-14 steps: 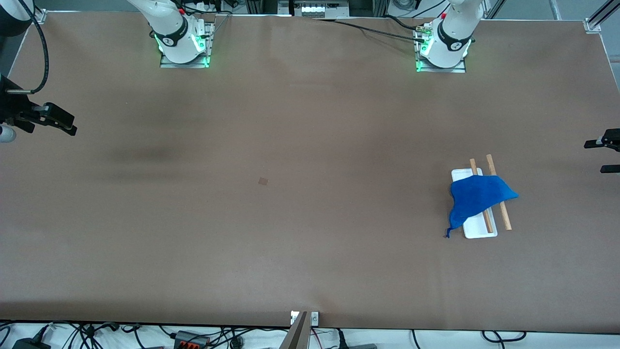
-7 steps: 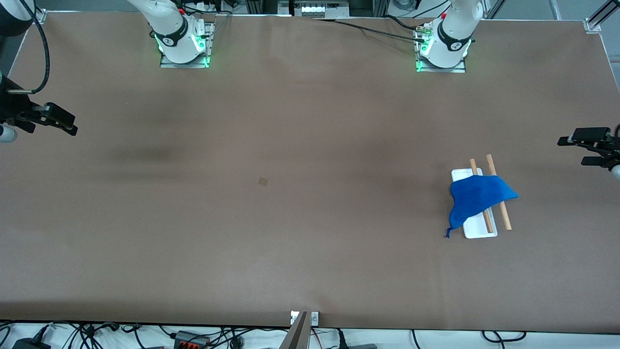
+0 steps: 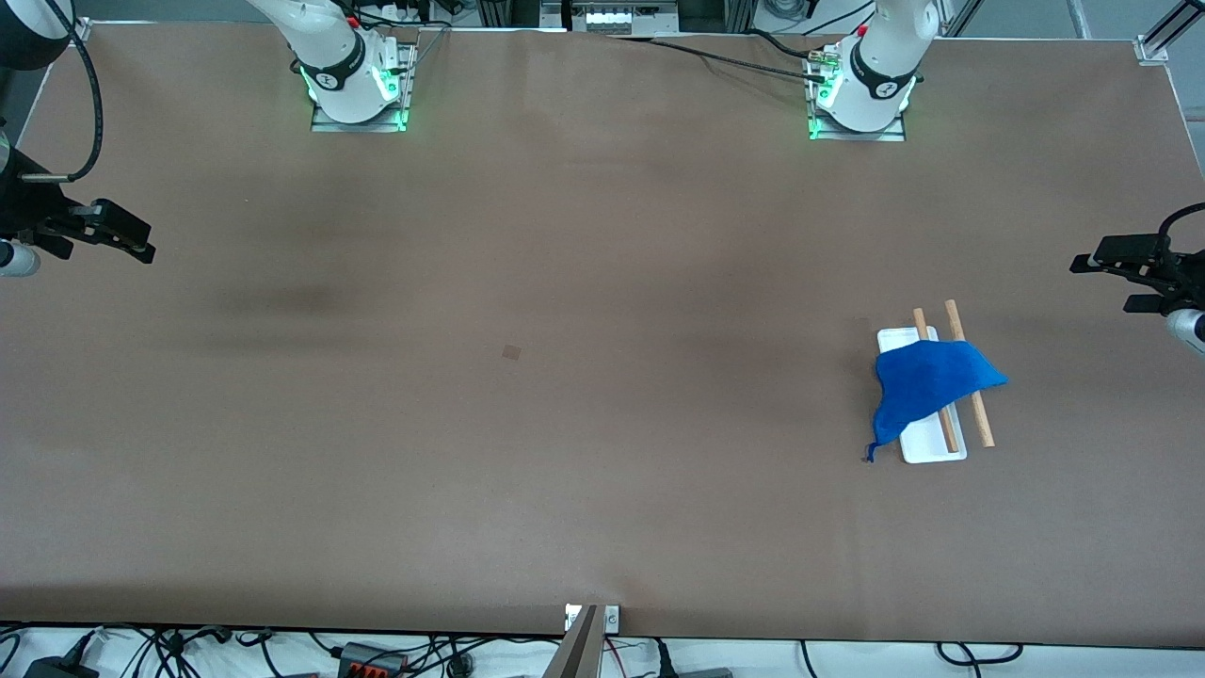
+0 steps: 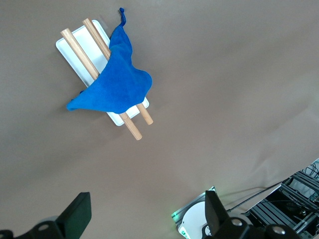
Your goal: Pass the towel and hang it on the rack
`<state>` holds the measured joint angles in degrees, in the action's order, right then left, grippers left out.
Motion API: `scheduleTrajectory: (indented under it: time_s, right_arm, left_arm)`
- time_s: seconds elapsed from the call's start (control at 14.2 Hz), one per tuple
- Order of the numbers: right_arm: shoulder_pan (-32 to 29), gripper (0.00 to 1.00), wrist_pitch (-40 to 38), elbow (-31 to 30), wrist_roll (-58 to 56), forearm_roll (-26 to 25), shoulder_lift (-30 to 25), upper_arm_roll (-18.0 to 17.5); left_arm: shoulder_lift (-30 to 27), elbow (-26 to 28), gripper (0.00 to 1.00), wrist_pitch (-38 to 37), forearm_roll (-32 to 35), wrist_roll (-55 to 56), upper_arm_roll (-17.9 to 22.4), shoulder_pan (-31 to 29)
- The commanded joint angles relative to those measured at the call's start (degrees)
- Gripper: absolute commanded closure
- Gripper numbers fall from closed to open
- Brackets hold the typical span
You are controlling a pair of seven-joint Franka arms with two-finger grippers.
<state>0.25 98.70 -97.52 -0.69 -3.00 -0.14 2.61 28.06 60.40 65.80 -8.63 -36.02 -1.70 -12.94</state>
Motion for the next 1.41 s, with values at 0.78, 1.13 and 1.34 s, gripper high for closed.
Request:
scheduleTrajectory:
  time_s: [0.78, 1.13, 1.34]
  right_arm:
    - [-0.60, 0.00, -0.26, -4.69, -1.50, 0.28, -4.24, -0.68]
    - [-0.60, 0.00, -0.87, -4.62, -1.15, 0.72, -4.34, -0.59]
    - [-0.60, 0.00, -1.05, -4.26, -1.15, 0.63, -4.34, -0.59]
  left_arm:
    - [-27.79, 33.73, 0.00, 23.76, 7.04, 32.41, 1.00, 7.23]
    - [-29.90, 36.19, 0.00, 24.20, 7.13, 33.99, 1.17, 8.46]
    - [-29.90, 36.10, 0.00, 24.11, 7.04, 34.35, 1.17, 8.46]
